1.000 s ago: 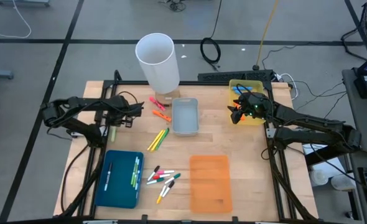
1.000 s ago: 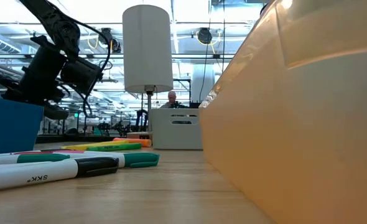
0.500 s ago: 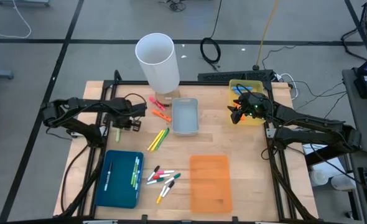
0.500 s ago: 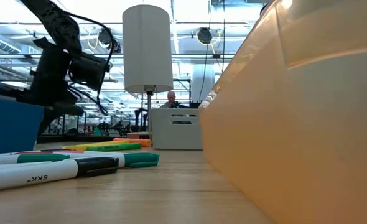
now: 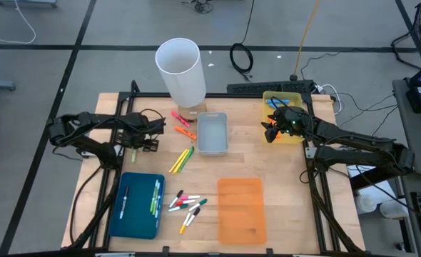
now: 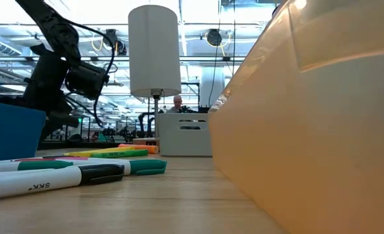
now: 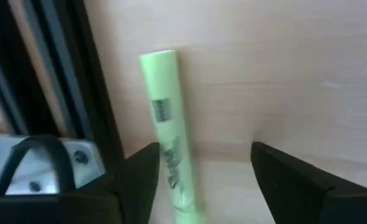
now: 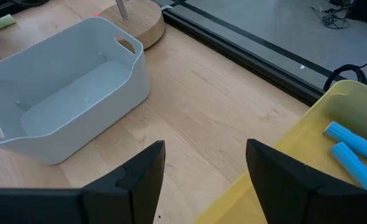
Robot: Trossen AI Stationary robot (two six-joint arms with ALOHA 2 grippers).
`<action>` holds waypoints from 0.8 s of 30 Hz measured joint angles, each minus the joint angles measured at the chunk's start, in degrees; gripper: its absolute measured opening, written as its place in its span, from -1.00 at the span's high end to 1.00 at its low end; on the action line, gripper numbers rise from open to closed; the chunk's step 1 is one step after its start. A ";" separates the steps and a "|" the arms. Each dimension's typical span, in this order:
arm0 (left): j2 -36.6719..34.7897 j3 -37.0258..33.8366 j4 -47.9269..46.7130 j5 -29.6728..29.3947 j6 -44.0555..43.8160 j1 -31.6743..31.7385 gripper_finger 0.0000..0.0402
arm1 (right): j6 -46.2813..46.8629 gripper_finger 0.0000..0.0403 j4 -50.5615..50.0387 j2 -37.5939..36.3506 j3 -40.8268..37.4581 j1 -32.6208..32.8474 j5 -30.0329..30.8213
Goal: Pick & Place Markers
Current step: Put the large green highlighter pen in the yellow bin
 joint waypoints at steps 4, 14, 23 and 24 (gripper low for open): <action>-0.76 -4.22 6.08 2.21 0.57 3.15 -0.22 | -0.01 -0.05 -0.03 0.00 0.00 0.00 -0.01; -0.42 -3.24 9.51 5.31 4.15 4.35 0.09 | 0.00 -0.05 0.11 0.00 0.00 0.87 -0.17; -0.42 -3.48 11.02 6.21 6.96 4.31 0.69 | -0.02 -0.05 0.11 -0.02 0.00 0.87 0.04; -0.42 -3.46 11.05 6.02 8.28 4.31 0.69 | -0.02 -0.05 0.11 -0.02 0.00 0.87 0.04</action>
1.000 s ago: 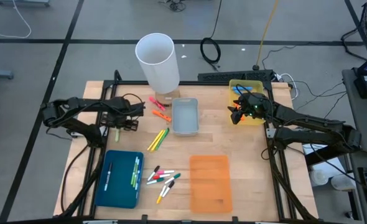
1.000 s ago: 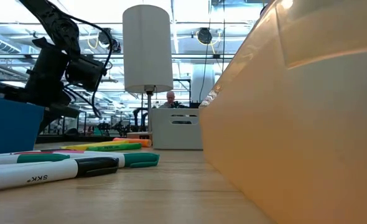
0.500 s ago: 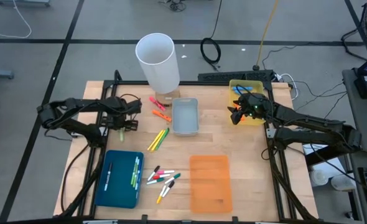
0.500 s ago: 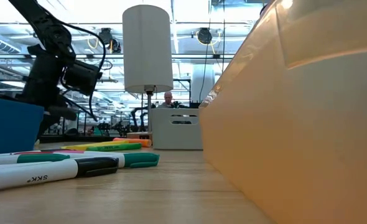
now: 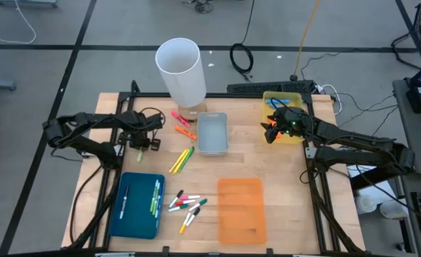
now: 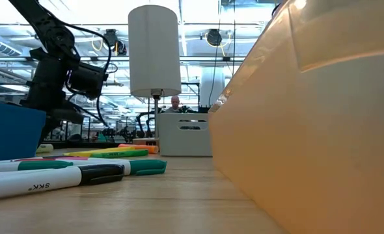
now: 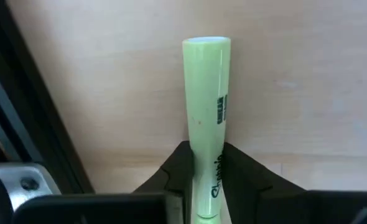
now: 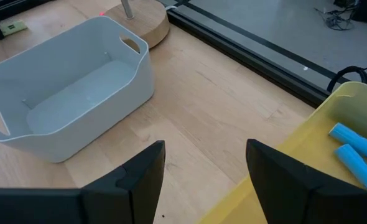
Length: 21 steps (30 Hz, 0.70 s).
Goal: Pick & Place Markers
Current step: Put the large green highlighter pen in the yellow bin
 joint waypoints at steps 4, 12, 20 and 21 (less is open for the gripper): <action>-0.79 0.90 -0.36 -0.56 7.05 -0.52 0.69 | 0.00 -0.05 0.00 0.00 0.00 0.00 0.00; -6.61 9.10 -0.90 1.75 21.48 -10.34 0.69 | 0.20 -0.05 0.02 0.00 0.00 0.00 0.08; -8.48 14.88 22.44 4.96 30.05 -19.87 0.69 | 0.06 -0.05 1.59 0.02 0.00 0.20 -0.09; -8.33 14.95 28.03 4.86 31.55 -20.63 0.69 | 0.04 -0.05 2.22 0.02 -0.01 0.43 -0.71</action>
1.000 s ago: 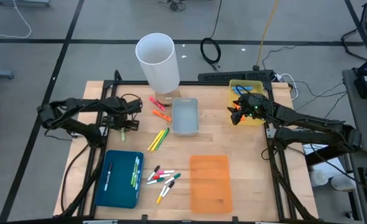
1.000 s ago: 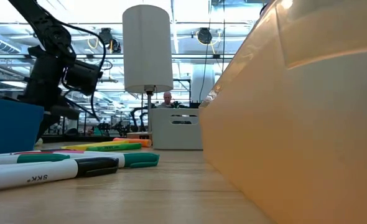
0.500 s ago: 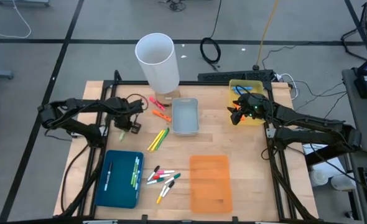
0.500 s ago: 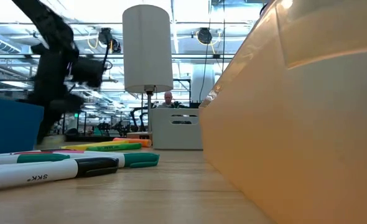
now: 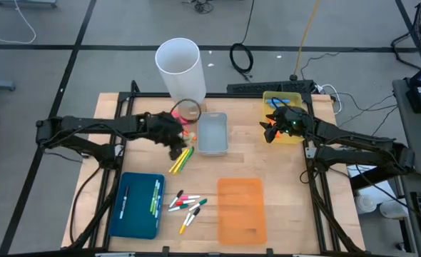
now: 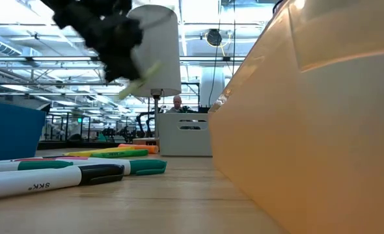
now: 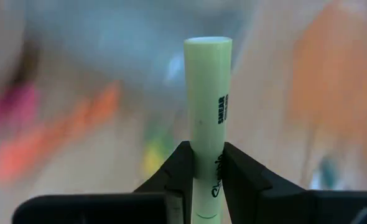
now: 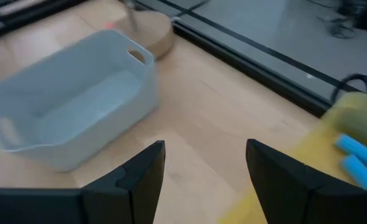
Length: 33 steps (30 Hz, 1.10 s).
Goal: Pick & Place Markers
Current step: Put the large green highlighter pen in the yellow bin
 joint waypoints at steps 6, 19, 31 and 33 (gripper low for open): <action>3.76 0.06 32.53 0.60 11.30 -3.36 0.69 | -1.54 -0.05 7.46 0.37 -0.01 3.13 -7.83; 20.24 1.03 57.88 2.22 11.21 -3.09 0.69 | -7.69 -0.05 43.99 9.90 -5.33 14.05 -12.44; 31.12 18.55 40.93 5.58 17.50 -4.31 0.69 | -4.60 -0.05 60.95 19.86 -5.39 17.15 -20.07; 31.46 20.15 39.45 5.77 17.95 -4.28 0.69 | -3.66 -0.05 62.47 20.01 -5.39 17.29 -21.05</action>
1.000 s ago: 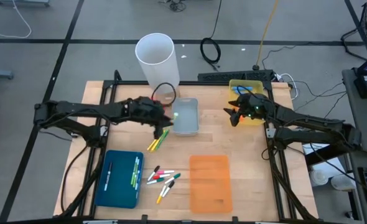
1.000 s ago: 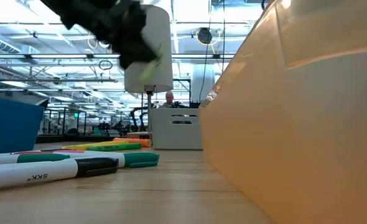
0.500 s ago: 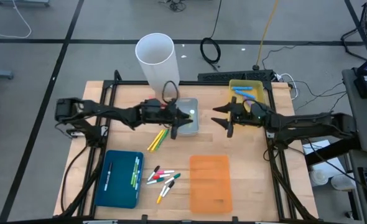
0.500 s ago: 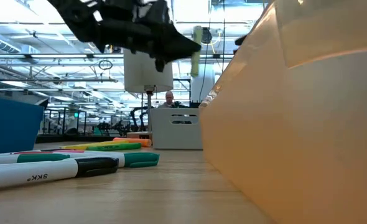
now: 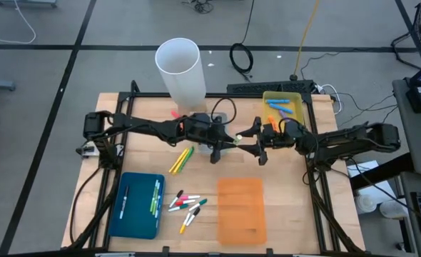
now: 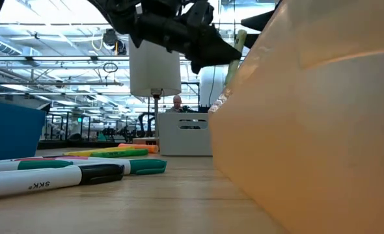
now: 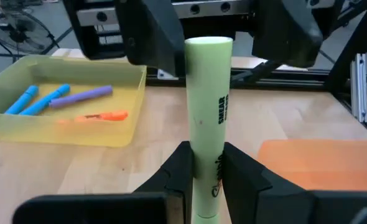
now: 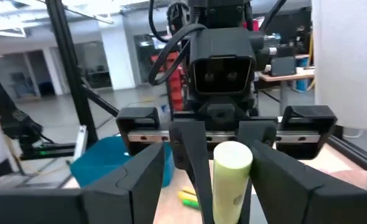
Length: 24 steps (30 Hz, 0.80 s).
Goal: Pick & Place Markers
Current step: Put the large green highlighter pen in the yellow bin
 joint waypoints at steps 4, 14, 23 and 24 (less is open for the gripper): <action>0.02 1.40 0.26 2.01 0.63 -0.23 0.69 | 0.45 -0.05 -0.28 0.06 0.00 0.11 -0.48; 0.02 3.34 -0.03 2.34 0.91 -1.07 0.69 | 0.00 -0.03 0.54 3.71 1.31 0.11 -0.56; -0.11 3.27 -1.69 1.47 0.93 -1.14 0.73 | -1.89 0.42 0.40 4.90 2.08 0.07 -0.64; -0.11 3.27 -1.71 1.06 0.87 -1.20 0.70 | -1.91 0.42 0.21 4.62 2.08 0.07 -0.65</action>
